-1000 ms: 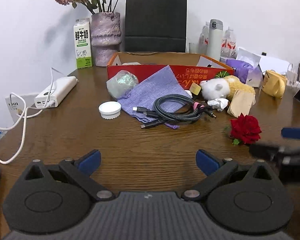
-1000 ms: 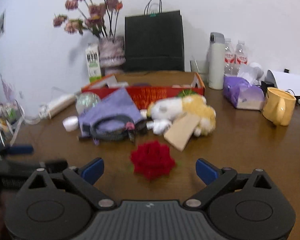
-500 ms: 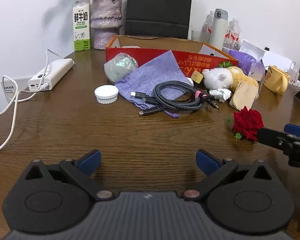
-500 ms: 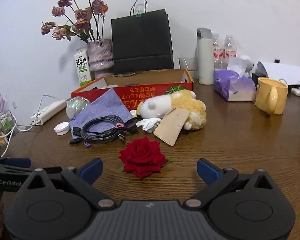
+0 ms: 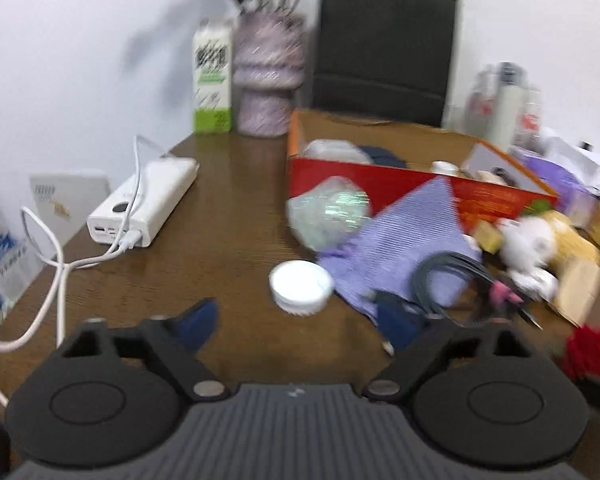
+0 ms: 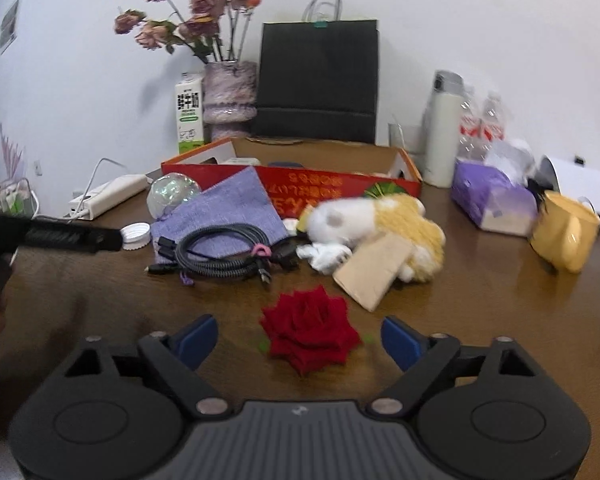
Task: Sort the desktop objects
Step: 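Grasp the white round lid with the left tool while the right tool grasps the red rose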
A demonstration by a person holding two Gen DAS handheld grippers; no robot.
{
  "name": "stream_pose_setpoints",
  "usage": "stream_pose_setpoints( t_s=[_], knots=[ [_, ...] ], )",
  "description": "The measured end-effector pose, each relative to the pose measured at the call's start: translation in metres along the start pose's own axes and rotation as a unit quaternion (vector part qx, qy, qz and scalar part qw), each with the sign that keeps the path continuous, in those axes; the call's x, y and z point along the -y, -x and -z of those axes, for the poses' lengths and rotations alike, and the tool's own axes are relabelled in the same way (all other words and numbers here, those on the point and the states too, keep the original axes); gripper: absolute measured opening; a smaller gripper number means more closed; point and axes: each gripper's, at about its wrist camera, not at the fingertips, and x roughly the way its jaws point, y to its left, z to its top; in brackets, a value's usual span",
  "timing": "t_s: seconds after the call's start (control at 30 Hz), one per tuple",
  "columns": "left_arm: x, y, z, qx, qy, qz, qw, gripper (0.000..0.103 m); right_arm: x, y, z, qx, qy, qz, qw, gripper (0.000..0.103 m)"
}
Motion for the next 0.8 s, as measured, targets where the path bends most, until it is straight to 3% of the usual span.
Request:
stream_pose_setpoints(
  t_s=[0.07,0.13,0.17,0.23,0.33,0.6,0.7,0.8],
  knots=[
    [-0.003,-0.017,-0.007,-0.007,0.003,-0.003,1.0000,0.082,-0.023,-0.022,-0.018,-0.015,0.009,0.008,1.000,0.076],
    [-0.003,-0.027,-0.011,-0.009,-0.002,0.006,0.9999,0.077,-0.037,-0.039,-0.028,-0.030,0.007,0.013,0.999,0.059],
    [-0.005,-0.029,-0.012,-0.009,-0.001,0.014,0.9999,0.075,-0.053,-0.054,-0.036,-0.035,0.003,0.013,0.999,0.058],
    [-0.006,-0.038,-0.012,-0.022,0.006,0.027,0.9994,0.054,-0.060,-0.060,-0.035,-0.044,-0.010,0.012,0.999,0.051],
    [-0.003,-0.039,-0.009,-0.017,-0.007,0.017,0.9997,0.041,-0.078,-0.062,-0.027,-0.047,-0.035,0.005,0.998,0.050],
    [0.002,-0.007,0.006,0.001,-0.006,0.016,0.9999,0.041,-0.165,-0.087,-0.035,-0.044,-0.068,0.011,0.997,0.046],
    [0.007,0.016,0.019,-0.013,0.011,0.043,0.9989,0.041,-0.196,-0.101,-0.045,-0.035,-0.077,0.016,0.996,0.046],
    [0.027,0.049,0.037,-0.012,-0.010,0.074,0.9971,0.041,-0.222,-0.106,-0.051,-0.029,-0.072,0.023,0.997,0.046]
  ],
)
